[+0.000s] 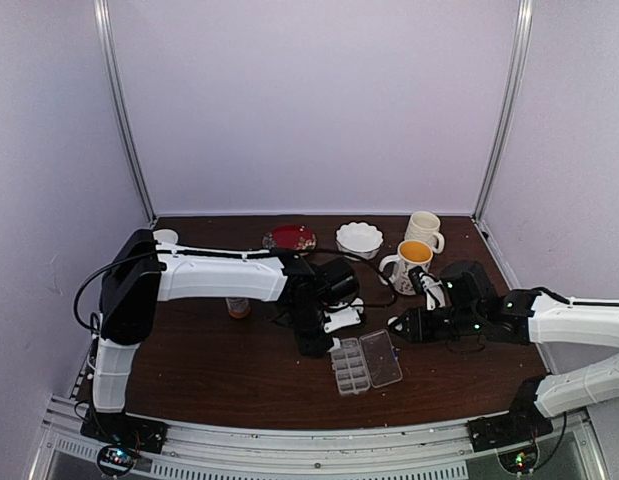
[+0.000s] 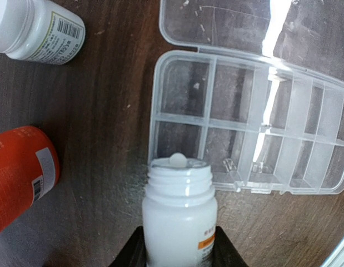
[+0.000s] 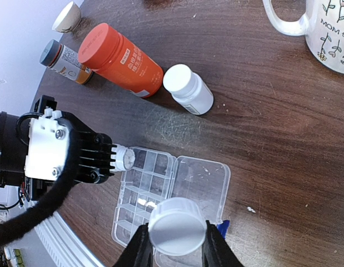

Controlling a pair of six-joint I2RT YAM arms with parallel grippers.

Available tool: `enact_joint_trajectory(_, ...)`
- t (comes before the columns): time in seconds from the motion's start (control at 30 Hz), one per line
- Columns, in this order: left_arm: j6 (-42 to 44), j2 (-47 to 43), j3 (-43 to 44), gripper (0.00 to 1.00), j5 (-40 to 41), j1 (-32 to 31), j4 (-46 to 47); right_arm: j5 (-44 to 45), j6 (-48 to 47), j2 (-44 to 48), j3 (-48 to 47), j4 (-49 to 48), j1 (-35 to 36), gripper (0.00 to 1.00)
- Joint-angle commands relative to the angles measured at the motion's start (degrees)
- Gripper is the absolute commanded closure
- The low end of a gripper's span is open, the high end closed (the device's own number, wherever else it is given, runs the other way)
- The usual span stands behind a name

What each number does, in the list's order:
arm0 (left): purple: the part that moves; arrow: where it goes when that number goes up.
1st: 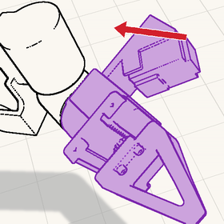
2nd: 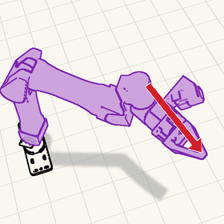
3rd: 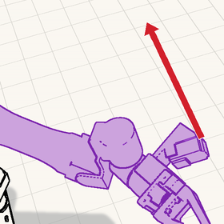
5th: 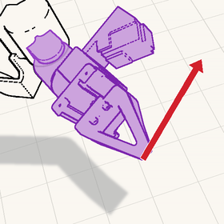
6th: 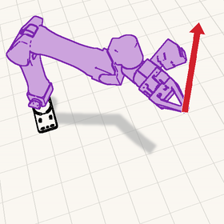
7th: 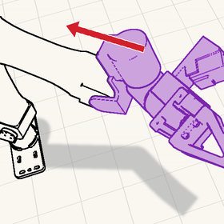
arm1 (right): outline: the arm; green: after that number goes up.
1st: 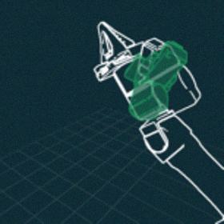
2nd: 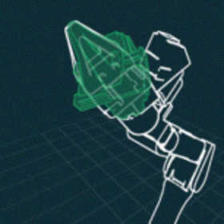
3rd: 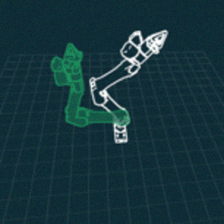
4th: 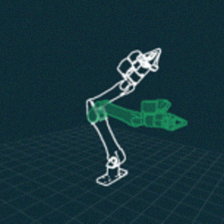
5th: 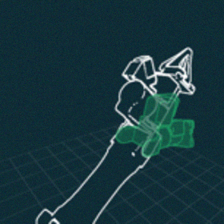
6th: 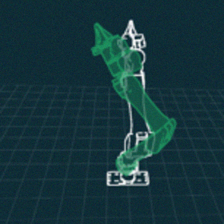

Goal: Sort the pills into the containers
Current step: Pour the pill into the compartment of the pill container.

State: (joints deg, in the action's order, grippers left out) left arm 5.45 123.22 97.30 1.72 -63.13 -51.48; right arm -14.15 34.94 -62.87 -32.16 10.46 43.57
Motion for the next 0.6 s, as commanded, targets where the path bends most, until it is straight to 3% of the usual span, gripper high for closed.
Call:
enact_joint_trajectory(0.0, 0.0, 0.0, 1.9, 0.91, 0.5, -0.5, -1.9, 0.0, 0.4, 1.3, 0.8, -1.1, -0.5, 0.88)
enact_joint_trajectory(0.57, -0.1, -1.7, 4.6, 0.91, 1.5, -0.8, -5.5, -0.2, 0.6, 1.4, 1.1, -1.3, -0.5, 0.88)
